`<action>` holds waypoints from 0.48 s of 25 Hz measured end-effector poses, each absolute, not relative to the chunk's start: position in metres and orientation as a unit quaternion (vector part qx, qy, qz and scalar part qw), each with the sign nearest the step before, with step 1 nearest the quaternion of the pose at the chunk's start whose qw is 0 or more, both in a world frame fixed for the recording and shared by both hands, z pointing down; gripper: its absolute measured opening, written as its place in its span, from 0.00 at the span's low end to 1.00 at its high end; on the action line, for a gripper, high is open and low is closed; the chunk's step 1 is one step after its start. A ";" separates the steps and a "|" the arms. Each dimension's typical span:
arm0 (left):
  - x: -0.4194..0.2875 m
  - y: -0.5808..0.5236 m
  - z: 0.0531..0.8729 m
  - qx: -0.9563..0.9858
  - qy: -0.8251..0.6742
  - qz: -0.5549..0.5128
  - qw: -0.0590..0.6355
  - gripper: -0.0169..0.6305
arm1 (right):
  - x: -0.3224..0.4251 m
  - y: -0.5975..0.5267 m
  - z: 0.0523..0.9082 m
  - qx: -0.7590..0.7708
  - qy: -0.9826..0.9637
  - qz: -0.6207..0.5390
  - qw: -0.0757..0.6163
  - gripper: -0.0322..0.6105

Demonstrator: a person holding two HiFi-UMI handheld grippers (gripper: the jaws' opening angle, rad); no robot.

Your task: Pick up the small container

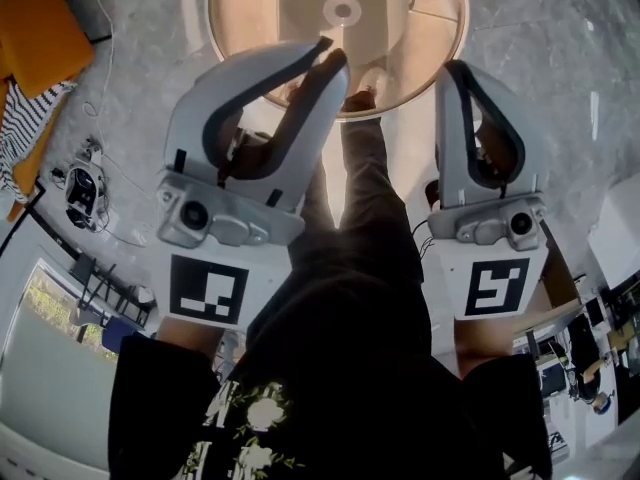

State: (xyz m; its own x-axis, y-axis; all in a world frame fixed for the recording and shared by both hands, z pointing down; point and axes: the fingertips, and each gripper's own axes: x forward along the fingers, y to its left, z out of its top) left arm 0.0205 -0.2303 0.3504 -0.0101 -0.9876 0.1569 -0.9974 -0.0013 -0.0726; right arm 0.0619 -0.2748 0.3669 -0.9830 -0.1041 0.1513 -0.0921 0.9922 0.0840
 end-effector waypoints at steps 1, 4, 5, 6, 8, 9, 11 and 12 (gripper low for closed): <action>0.019 -0.232 0.356 0.704 -0.704 0.080 0.033 0.05 | 0.059 -0.275 0.369 0.047 -0.995 -0.037 0.075 0.05; 0.016 -0.232 0.369 0.703 -0.706 0.077 0.038 0.09 | 0.055 -0.271 0.381 0.034 -0.996 -0.036 0.076 0.05; 0.014 -0.232 0.373 0.702 -0.707 0.079 0.040 0.10 | 0.053 -0.269 0.385 0.028 -0.996 -0.036 0.078 0.08; 0.012 -0.231 0.379 0.700 -0.708 0.083 0.044 0.10 | 0.050 -0.268 0.390 0.023 -0.996 -0.037 0.081 0.21; 0.008 -0.229 0.392 0.697 -0.709 0.089 0.051 0.10 | 0.044 -0.266 0.401 0.016 -0.995 -0.041 0.089 0.21; 0.006 -0.227 0.400 0.696 -0.710 0.092 0.055 0.10 | 0.041 -0.265 0.407 0.013 -0.995 -0.043 0.092 0.21; 0.003 -0.224 0.416 0.695 -0.710 0.095 0.063 0.10 | 0.038 -0.263 0.420 0.009 -0.994 -0.045 0.095 0.21; 0.003 -0.224 0.424 0.694 -0.710 0.096 0.067 0.10 | 0.037 -0.263 0.426 0.007 -0.994 -0.046 0.097 0.21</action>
State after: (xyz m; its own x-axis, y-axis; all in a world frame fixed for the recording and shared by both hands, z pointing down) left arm 0.0031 -0.2242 0.4238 -0.0271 -0.9734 0.2276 -0.9989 0.0176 -0.0435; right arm 0.0368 -0.2634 0.4258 -0.9812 -0.0238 0.1916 -0.0059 0.9956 0.0936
